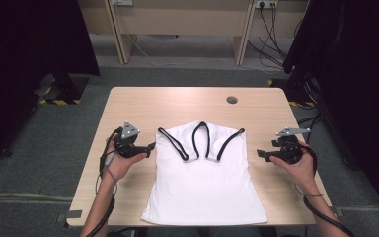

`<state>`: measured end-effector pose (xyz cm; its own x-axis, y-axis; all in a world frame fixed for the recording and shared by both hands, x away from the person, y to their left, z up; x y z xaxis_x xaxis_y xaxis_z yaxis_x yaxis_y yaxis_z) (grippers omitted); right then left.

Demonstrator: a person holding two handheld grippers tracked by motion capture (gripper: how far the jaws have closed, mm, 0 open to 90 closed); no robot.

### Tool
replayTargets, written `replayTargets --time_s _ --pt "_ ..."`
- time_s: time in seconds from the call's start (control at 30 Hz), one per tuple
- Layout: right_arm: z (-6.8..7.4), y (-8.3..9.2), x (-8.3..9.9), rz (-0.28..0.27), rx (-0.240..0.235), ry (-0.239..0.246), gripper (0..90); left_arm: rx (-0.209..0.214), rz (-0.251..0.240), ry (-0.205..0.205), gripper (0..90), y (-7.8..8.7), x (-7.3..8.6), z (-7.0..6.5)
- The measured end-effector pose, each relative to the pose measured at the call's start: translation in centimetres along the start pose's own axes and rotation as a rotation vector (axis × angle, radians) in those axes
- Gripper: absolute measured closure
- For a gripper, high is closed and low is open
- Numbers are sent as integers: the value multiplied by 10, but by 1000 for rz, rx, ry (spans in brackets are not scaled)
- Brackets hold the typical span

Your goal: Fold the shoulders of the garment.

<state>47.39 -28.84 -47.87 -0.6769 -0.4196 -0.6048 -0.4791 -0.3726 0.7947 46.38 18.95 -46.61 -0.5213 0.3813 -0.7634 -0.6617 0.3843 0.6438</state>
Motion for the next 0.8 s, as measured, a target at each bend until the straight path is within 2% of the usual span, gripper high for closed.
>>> replayTargets --time_s 0.3,0.47,0.63,0.8 --pt "1 3 -14 -15 -1 6 179 7 6 -20 185 -5 -7 -1" --pt "4 1 -22 -11 -3 20 179 4 12 -1 192 -11 -9 2" --pt "9 1 -29 -21 -11 28 179 7 21 -8 196 -12 -11 3" --pt "9 -5 -44 -15 -16 37 179 6 0 -12 193 -12 -21 4"
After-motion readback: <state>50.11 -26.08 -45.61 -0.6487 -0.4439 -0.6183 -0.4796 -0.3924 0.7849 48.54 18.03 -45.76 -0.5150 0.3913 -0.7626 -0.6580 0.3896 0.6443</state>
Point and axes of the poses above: each handheld gripper's, and its own axes: y roughly backward along the jaws, x roughly out of its underside, z roughly to its left, the point moved 5 cm from there along -y, roughly forward along the jaws, and after that the axes turned 8 degrees about z, right-handed, at the moved point
